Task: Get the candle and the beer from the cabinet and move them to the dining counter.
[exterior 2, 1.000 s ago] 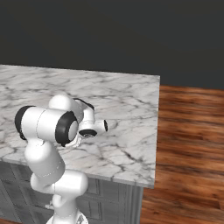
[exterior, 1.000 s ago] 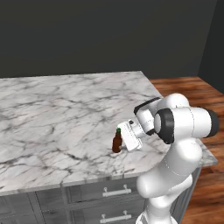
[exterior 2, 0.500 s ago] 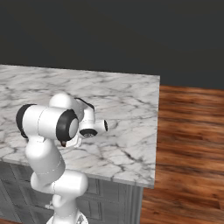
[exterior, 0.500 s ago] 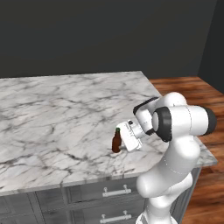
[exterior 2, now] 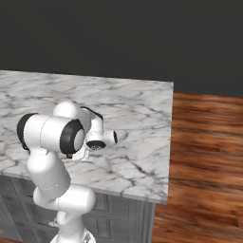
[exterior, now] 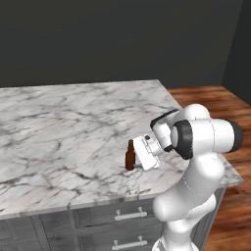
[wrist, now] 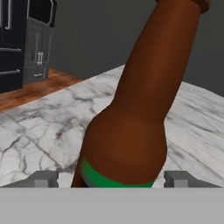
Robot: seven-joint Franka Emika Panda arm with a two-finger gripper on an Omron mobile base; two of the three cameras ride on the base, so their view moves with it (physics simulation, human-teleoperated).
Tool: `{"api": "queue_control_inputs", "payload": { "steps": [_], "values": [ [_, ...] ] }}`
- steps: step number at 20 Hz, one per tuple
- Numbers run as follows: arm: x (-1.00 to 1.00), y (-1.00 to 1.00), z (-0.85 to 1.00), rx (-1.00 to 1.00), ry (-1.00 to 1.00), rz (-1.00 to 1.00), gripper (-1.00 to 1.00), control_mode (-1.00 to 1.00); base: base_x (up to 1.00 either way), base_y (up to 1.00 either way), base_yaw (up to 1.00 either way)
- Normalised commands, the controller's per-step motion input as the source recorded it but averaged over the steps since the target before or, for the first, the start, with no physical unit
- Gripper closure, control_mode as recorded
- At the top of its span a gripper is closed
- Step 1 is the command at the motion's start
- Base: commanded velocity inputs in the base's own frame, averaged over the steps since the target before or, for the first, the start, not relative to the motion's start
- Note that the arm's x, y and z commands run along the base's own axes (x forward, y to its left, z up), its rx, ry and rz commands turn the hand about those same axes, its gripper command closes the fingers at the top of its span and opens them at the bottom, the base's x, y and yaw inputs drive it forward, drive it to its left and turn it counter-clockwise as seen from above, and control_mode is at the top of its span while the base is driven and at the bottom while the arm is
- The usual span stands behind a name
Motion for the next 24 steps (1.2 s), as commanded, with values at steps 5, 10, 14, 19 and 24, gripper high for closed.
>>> {"api": "queue_control_inputs", "payload": {
  "steps": [5,10,14,19,24],
  "values": [
    [0.0,-0.04,0.0,0.0,-0.01,0.0,-1.0,-1.0,0.0,0.0,0.0],
    [0.0,-0.08,0.0,0.0,0.0,0.0,-1.0,-1.0,0.0,0.0,0.0],
    [0.0,-0.19,0.0,0.0,0.0,0.0,-1.0,-1.0,0.0,0.0,0.0],
    [-0.02,-0.33,0.0,-0.01,0.0,0.0,-1.0,-1.0,0.0,0.0,0.0],
    [-0.18,-0.3,0.15,-0.01,0.0,0.0,-1.0,-1.0,0.0,0.0,0.0]
  ]
}}
